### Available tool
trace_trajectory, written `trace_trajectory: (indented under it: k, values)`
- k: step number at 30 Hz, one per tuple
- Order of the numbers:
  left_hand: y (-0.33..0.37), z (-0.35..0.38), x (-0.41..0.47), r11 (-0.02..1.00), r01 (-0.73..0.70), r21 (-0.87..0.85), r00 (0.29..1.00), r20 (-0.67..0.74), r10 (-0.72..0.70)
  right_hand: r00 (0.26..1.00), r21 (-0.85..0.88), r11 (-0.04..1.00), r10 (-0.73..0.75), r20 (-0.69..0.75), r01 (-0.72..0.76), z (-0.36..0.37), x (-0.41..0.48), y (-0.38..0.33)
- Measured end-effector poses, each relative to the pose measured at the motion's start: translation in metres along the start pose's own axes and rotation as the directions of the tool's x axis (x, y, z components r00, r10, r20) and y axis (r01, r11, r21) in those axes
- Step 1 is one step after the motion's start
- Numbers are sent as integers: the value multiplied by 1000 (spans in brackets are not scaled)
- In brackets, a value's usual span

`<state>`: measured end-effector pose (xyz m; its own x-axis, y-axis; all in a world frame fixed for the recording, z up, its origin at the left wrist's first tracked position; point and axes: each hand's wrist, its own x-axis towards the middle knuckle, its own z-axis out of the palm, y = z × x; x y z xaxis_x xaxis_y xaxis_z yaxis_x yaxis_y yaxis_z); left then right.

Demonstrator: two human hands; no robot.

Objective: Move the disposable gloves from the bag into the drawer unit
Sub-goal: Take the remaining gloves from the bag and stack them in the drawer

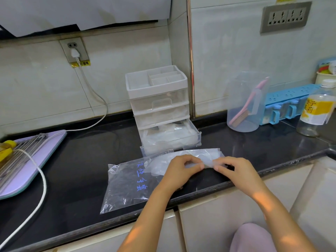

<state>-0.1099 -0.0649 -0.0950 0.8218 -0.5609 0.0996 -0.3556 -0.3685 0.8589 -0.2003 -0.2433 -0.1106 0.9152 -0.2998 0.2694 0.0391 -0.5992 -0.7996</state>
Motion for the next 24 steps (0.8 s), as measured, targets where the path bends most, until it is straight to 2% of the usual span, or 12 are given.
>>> trace_trajectory:
  k: [5, 10, 16, 20, 24]
  values:
    - [-3, 0, 2, 997, 10, -78, 1000, -12, -11, 999, 90, 995, 33, -4, -32, -4, 1, -1]
    - [-5, -1, 3, 988, 28, -149, 999, -17, -31, 988, 187, 981, 82, -134, -56, -3, 2, -3]
    - [-4, -4, 6, 953, 68, -295, 996, -40, -83, 974, 262, 962, 130, -187, -78, -2, 5, -2]
    - [-6, -6, 8, 916, 102, -388, 989, -58, -134, 975, 286, 955, 130, -179, -75, -5, 4, -1]
    - [-7, -7, 11, 870, 122, -477, 981, -73, -178, 989, 279, 958, 106, -105, -73, -9, 2, -3]
